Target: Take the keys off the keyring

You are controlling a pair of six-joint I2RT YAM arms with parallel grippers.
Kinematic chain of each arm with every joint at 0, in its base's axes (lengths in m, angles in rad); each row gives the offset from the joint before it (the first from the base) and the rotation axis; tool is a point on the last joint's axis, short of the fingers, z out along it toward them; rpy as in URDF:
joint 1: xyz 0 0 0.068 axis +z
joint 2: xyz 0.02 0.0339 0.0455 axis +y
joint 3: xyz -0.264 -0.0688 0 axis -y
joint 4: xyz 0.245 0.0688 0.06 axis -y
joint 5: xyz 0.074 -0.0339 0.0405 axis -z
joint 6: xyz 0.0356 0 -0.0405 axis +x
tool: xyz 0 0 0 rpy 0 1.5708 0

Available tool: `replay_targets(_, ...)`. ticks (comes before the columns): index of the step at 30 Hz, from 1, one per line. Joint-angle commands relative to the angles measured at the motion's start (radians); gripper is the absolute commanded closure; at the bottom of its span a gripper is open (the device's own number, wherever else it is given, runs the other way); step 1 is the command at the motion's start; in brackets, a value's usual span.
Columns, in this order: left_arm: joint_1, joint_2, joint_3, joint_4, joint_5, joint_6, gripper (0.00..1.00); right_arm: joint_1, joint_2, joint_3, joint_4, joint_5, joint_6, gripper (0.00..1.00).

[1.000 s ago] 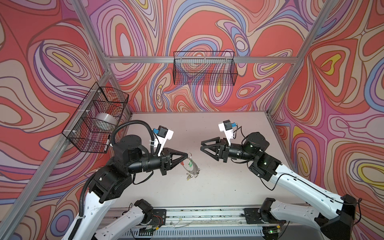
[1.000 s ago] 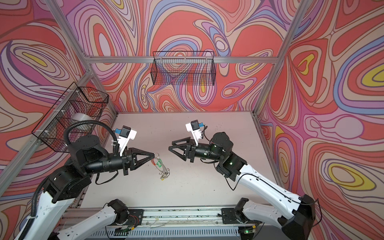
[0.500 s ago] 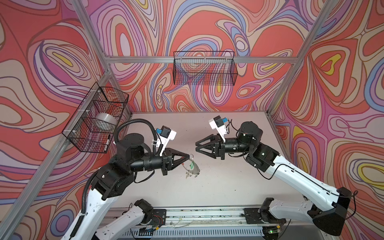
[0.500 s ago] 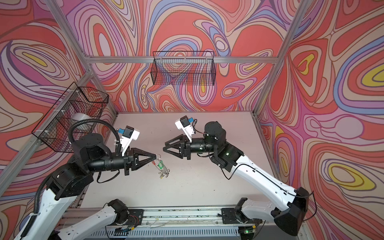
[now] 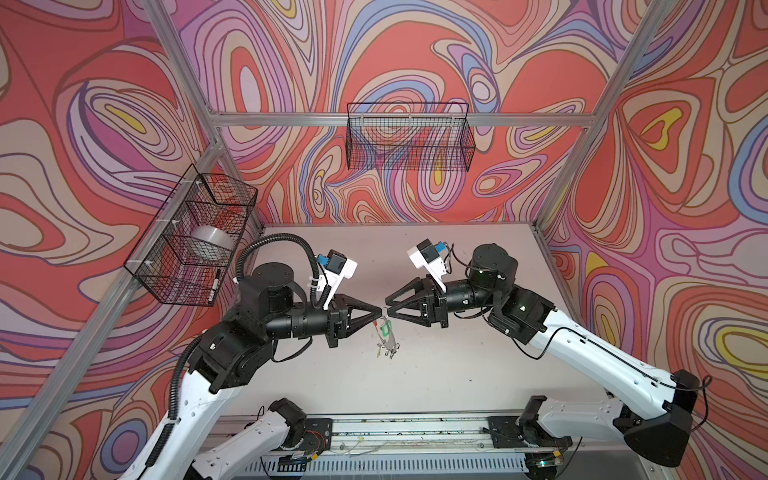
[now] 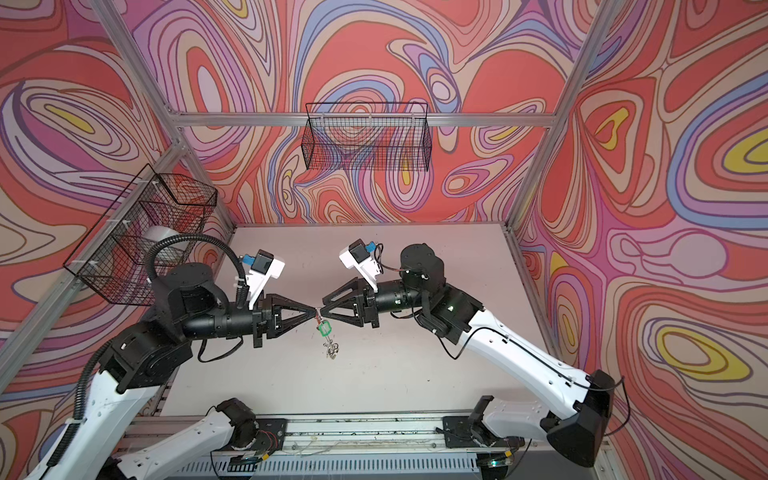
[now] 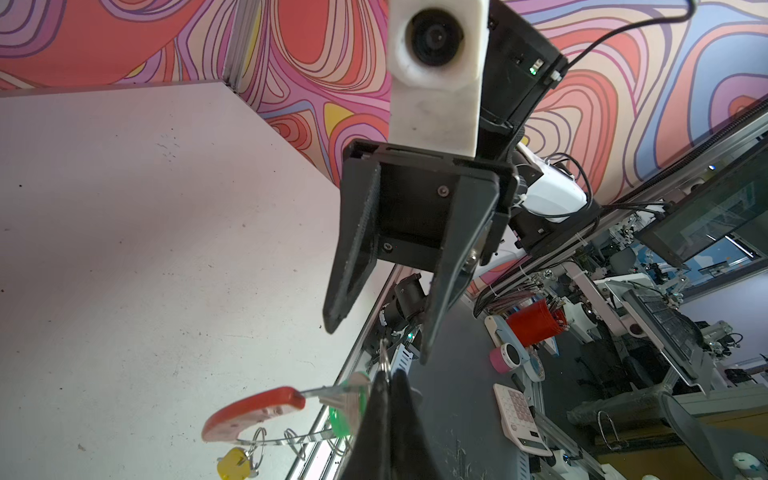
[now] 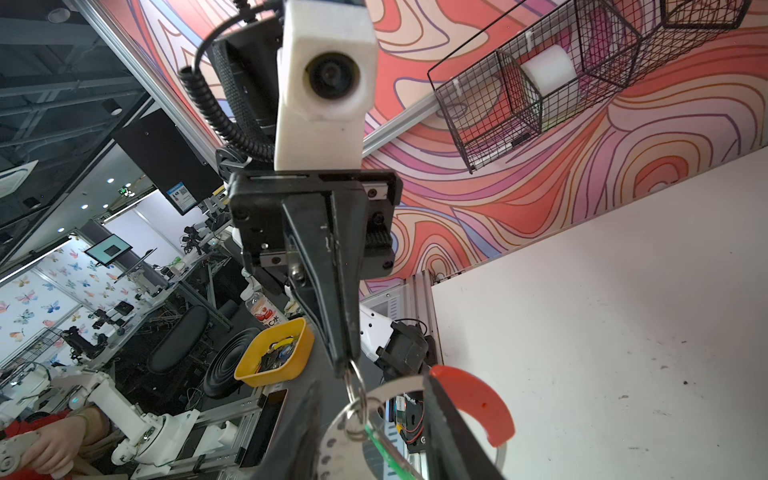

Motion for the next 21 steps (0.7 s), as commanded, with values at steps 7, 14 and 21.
replay_targets(7,-0.006,-0.001,0.029,-0.014,0.012,0.023,1.00,0.018,0.003,0.016,-0.007,0.009,-0.018,0.65)
replay_targets(14,-0.006,0.000,0.031,-0.009,0.013,0.023,1.00,0.021,-0.001,0.000,-0.013,0.020,-0.019,0.70)
replay_targets(21,-0.006,0.004,0.033,-0.012,0.012,0.024,1.00,0.023,-0.005,-0.009,-0.013,0.027,-0.023,0.80)
